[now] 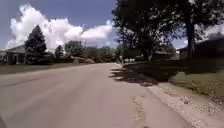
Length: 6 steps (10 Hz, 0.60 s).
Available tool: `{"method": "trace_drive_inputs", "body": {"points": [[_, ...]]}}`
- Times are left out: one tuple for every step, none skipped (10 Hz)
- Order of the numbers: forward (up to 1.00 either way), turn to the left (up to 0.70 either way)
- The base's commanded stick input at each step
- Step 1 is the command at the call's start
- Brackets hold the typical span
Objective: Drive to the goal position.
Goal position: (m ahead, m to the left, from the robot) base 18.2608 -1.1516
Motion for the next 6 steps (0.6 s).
{"method": "trace_drive_inputs", "body": {"points": [[0.70,0.00],[0.70,0.00],[0.70,0.00],[0.70,0.00],[0.70,0.00],[0.70,0.00]]}}
